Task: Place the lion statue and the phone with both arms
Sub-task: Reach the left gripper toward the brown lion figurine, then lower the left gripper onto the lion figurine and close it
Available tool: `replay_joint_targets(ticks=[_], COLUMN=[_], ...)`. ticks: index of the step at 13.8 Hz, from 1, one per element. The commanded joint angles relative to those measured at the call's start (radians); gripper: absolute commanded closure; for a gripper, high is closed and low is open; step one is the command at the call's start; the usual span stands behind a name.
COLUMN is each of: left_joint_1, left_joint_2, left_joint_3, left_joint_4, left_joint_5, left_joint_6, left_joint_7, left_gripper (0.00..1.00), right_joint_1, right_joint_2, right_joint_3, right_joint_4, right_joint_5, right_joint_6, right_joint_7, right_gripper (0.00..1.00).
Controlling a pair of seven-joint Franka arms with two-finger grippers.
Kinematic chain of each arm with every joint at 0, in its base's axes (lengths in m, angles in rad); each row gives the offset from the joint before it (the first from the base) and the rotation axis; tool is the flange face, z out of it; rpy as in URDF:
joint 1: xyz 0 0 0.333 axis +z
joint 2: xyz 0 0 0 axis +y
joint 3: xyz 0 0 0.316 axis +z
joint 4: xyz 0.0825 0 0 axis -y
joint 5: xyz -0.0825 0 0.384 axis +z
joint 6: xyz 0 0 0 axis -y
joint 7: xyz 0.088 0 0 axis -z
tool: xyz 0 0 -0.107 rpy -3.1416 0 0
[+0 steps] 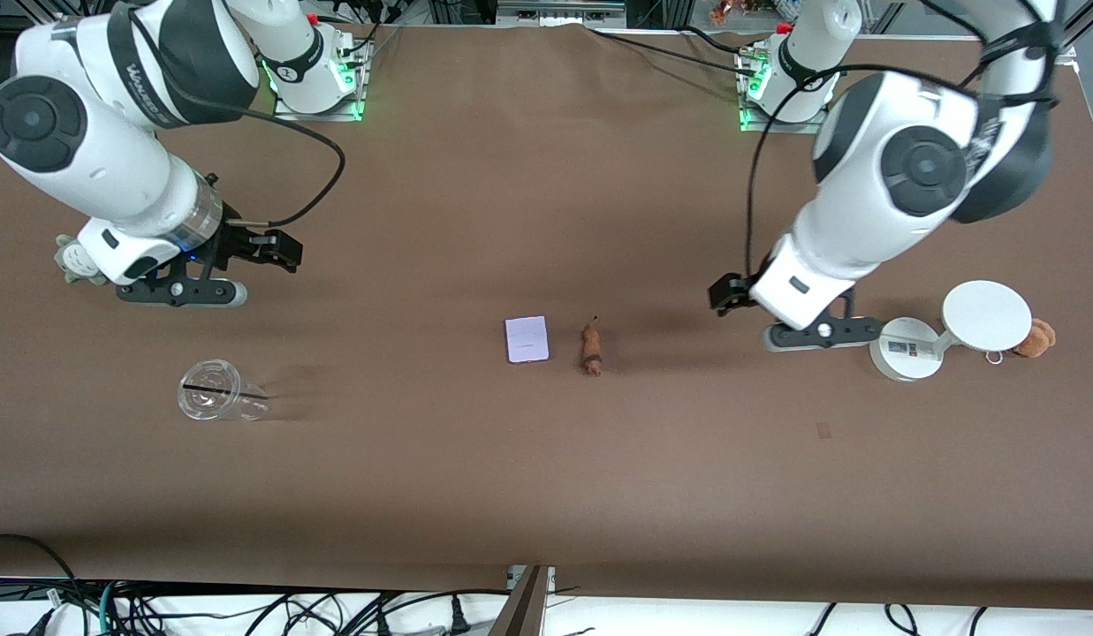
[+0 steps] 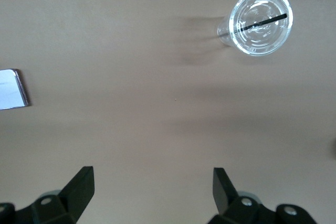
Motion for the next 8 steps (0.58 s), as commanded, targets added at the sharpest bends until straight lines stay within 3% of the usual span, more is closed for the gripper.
replay_joint_targets(ticks=[1, 8], left_joint_1=[-0.086, -0.231], left_joint_2=[0.099, 0.285], left_joint_3=[0.010, 0.018], left_joint_4=[0.032, 0.020], left_joint_5=[0.020, 0.023], left_joint_6=[0.133, 0.342], left_joint_7=[-0.146, -0.290], left_gripper=[0.00, 0.00], right_joint_1=[0.001, 0.037], right_joint_2=[0.028, 0.078], right_joint_3=[0.001, 0.023], right_joint_4=[0.022, 0.075], right_joint_5=[0.003, 0.017], right_joint_6=[-0.016, -0.001], right_joint_7=[-0.017, -0.041], right_gripper=[0.00, 0.00])
